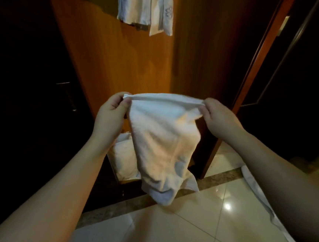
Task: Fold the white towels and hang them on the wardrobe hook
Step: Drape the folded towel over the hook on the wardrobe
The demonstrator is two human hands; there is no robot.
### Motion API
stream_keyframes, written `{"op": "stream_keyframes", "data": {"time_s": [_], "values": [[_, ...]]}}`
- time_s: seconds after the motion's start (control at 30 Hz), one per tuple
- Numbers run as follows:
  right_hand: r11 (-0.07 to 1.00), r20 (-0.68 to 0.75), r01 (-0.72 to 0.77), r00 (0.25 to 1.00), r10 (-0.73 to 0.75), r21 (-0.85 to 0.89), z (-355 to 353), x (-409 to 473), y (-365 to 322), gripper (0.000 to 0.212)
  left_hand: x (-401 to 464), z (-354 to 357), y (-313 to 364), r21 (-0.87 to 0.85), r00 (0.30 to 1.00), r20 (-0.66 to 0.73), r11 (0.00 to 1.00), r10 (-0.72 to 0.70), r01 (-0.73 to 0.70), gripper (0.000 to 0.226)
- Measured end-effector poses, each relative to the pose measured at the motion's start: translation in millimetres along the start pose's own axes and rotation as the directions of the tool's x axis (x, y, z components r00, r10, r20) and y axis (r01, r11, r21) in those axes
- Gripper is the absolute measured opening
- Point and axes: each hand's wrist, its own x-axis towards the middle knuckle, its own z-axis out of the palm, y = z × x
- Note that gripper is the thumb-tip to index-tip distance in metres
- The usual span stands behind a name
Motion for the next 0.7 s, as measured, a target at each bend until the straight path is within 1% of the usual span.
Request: {"op": "stream_keyframes", "data": {"time_s": [0.03,0.07,0.1,0.13,0.17,0.2,0.23,0.27,0.3,0.33,0.37,0.4,0.43,0.5,0.53,0.63,0.7], "values": [[1.000,0.000,0.004,1.000,-0.004,-0.017,0,1,3,0.018,-1,2,-1,-0.012,1.000,0.000,1.000,-0.010,0.010,0.023],[1.000,-0.069,-0.006,0.998,0.007,0.018,-4,3,3,0.017,-2,4,1,-0.021,1.000,-0.009,1.000,0.004,-0.004,0.021],[0.996,-0.172,0.004,0.985,0.012,0.087,-11,5,2,0.016,-2,6,4,-0.023,0.999,-0.027,0.999,0.032,-0.032,0.019],[0.988,-0.231,0.018,0.973,0.017,0.151,-14,7,2,0.014,-1,8,5,-0.014,0.998,-0.037,0.999,0.052,-0.052,0.018],[0.987,-0.218,0.022,0.976,0.013,0.159,-14,9,3,0.014,0,10,4,0.006,0.998,-0.030,0.999,0.048,-0.048,0.017],[0.994,-0.133,0.006,0.991,0.008,0.106,-11,11,2,0.015,1,11,2,0.029,1.000,-0.005,0.999,0.020,-0.020,0.017],[1.000,0.003,-0.003,1.000,0.003,0.002,-6,12,5,0.018,3,11,1,0.054,1.000,0.017,0.998,-0.013,0.012,0.018],[0.997,0.110,-0.010,0.994,0.018,-0.081,-1,13,10,0.020,5,9,-1,0.079,0.999,0.022,0.997,-0.027,0.026,0.019],[0.994,0.121,-0.007,0.992,0.020,-0.105,-2,14,12,0.020,7,7,-1,0.089,1.000,0.016,0.996,-0.016,0.015,0.020],[0.997,0.064,-0.011,0.998,0.015,-0.072,-6,17,12,0.020,10,5,2,0.078,1.000,0.008,0.997,0.011,-0.012,0.020],[1.000,-0.011,-0.002,1.000,0.002,-0.004,-12,18,10,0.020,12,2,4,0.057,0.999,-0.001,0.998,0.040,-0.040,0.020],[0.999,-0.045,0.019,0.999,-0.018,0.039,-16,19,10,0.020,14,1,5,0.038,0.998,-0.008,0.998,0.055,-0.055,0.020],[0.998,-0.029,0.037,0.999,-0.036,0.045,-19,20,7,0.018,15,1,7,0.026,0.999,-0.014,0.998,0.050,-0.049,0.021],[0.998,0.065,0.054,0.996,-0.056,0.031,-18,19,5,0.014,19,-1,7,0.035,0.999,-0.029,0.999,0.024,-0.023,0.021],[0.998,0.088,0.047,0.995,-0.051,0.051,-17,18,6,0.013,21,-2,6,0.049,1.000,-0.024,0.999,0.016,-0.015,0.019],[0.981,0.026,-0.005,1.000,0.000,0.193,-19,17,4,0.014,22,-5,7,0.043,1.000,-0.012,0.999,0.013,-0.012,0.018],[0.970,-0.001,-0.014,1.000,0.014,0.242,-20,16,1,0.012,21,-7,10,0.026,1.000,-0.010,1.000,0.014,-0.013,0.016]]}}
